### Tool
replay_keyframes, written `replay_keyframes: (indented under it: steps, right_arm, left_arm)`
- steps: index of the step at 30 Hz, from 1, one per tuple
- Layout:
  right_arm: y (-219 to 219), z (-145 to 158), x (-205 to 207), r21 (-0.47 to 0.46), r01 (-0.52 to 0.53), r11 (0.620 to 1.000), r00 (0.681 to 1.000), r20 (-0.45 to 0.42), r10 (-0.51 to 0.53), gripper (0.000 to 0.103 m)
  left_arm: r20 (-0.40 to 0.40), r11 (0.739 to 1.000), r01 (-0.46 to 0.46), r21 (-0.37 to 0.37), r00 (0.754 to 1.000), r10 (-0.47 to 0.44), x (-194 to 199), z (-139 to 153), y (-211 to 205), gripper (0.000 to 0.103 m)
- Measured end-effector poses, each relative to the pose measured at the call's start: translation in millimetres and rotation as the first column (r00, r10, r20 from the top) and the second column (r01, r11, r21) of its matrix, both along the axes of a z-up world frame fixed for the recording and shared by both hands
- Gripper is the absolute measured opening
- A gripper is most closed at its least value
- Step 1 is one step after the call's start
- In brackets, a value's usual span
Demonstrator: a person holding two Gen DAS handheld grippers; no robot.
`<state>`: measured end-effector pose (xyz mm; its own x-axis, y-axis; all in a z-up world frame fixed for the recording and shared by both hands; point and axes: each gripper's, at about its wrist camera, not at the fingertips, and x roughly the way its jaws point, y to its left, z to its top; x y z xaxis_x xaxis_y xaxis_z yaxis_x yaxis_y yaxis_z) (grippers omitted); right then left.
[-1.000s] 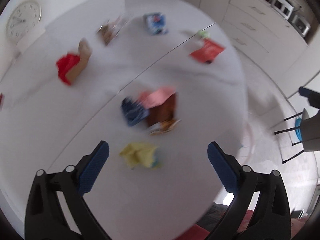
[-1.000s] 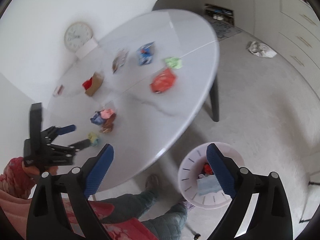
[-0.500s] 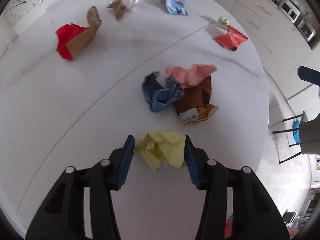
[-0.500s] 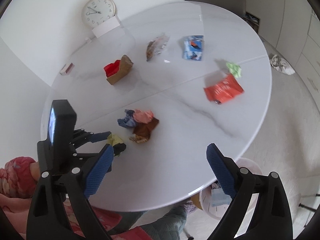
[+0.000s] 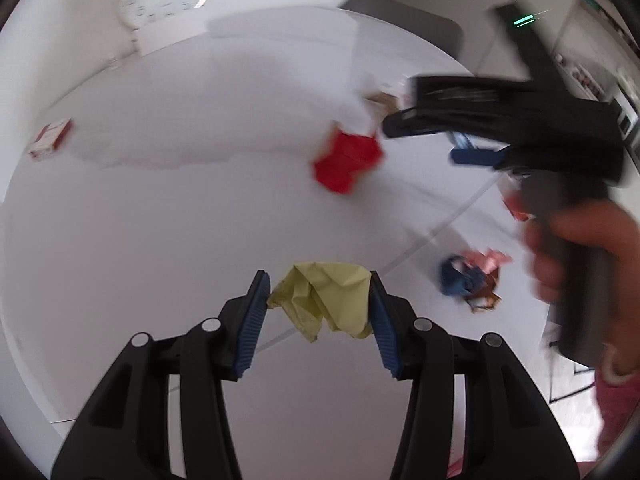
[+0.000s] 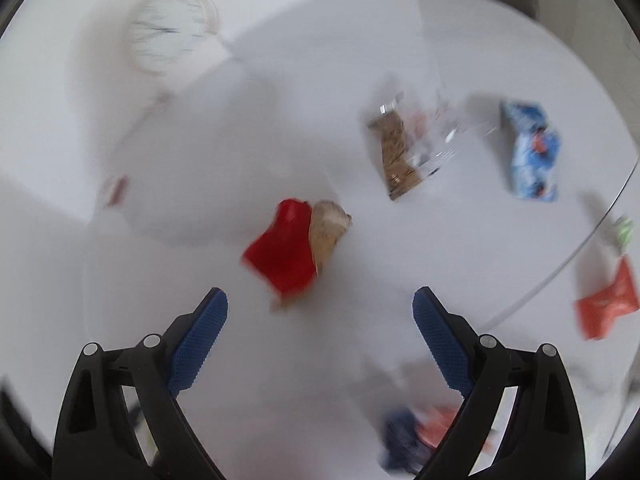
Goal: Collect trash
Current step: 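Grasp the crumpled yellow paper with the left tool while the right tool grasps the red-lined kraft bag, then drop the kraft bag and yellow paper into the wastebasket with both tools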
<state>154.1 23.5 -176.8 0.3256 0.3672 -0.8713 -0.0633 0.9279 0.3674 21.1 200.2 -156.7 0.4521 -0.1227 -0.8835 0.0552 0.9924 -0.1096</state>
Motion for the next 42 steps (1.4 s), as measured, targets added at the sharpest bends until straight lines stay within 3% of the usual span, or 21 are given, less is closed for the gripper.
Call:
replay_keyframes:
  steps: [4,8,10,13,15,19,22,25,28,30,33,36,39,42]
  right_arm:
    - [30,-29,30,-0.016,0.137,0.990,0.984,-0.114,-0.138,0.093]
    - [59,-48,40,-0.158,0.137,0.978,0.981,-0.112,-0.156,0.091]
    - [64,-49,37,-0.201,0.124,0.972,0.987,-0.076,-0.142,0.068]
    - [62,-44,30,-0.197,0.098,0.975,0.993,-0.048,-0.110,0.054]
    - [55,-40,25,-0.174,0.089,0.981,0.994,-0.045,-0.098,0.051]
    - [17,-13,-11,-0.083,0.083,0.993,0.997,0.004,-0.083,0.051]
    - [-36,19,-61,0.000,0.068,0.998,0.995,0.070,-0.068,0.051]
    - [-105,45,-122,-0.014,0.095,0.995,0.988,0.120,-0.092,0.053]
    - [-169,46,-177,-0.095,0.155,0.983,0.983,0.116,-0.143,0.053]
    - [-210,32,-213,-0.133,0.211,0.968,0.975,0.091,-0.200,0.054]
    - [-272,-17,-242,-0.129,0.304,0.944,0.952,-0.003,-0.307,0.055]
    - [-312,-75,-255,-0.130,0.341,0.931,0.929,-0.102,-0.355,0.060]
    - [-342,-125,-262,-0.119,0.371,0.921,0.902,-0.189,-0.387,0.073]
    - [-366,-141,-270,-0.134,0.408,0.903,0.874,-0.228,-0.429,0.078]
  left_arm:
    - [-0.011,0.999,-0.035,-0.009,0.999,0.035,3,-1,31,0.048]
    - [-0.022,0.999,-0.050,-0.009,0.999,0.050,12,-6,52,0.048]
    - [-0.016,0.999,-0.054,-0.002,0.998,0.054,18,-5,56,0.048]
    - [0.001,0.999,-0.050,0.008,0.999,0.050,23,-3,57,0.048]
    - [0.010,0.999,-0.045,0.019,0.999,0.045,22,0,55,0.048]
    - [0.017,1.000,-0.007,0.019,1.000,0.007,17,9,36,0.048]
    - [0.026,0.998,0.055,0.015,0.998,-0.056,11,19,8,0.048]
    - [0.021,0.991,0.132,-0.031,0.991,-0.132,5,26,-28,0.049]
    - [0.017,0.972,0.219,-0.079,0.976,-0.218,-4,28,-75,0.049]
    - [0.019,0.956,0.282,-0.085,0.959,-0.281,-11,29,-109,0.049]
    - [0.025,0.924,0.371,-0.092,0.928,-0.371,-24,31,-162,0.049]
    - [0.011,0.889,0.447,-0.095,0.894,-0.448,-36,29,-212,0.049]
    - [-0.006,0.864,0.497,-0.080,0.866,-0.499,-49,25,-255,0.049]
    - [-0.026,0.849,0.524,-0.075,0.850,-0.527,-56,19,-290,0.049]
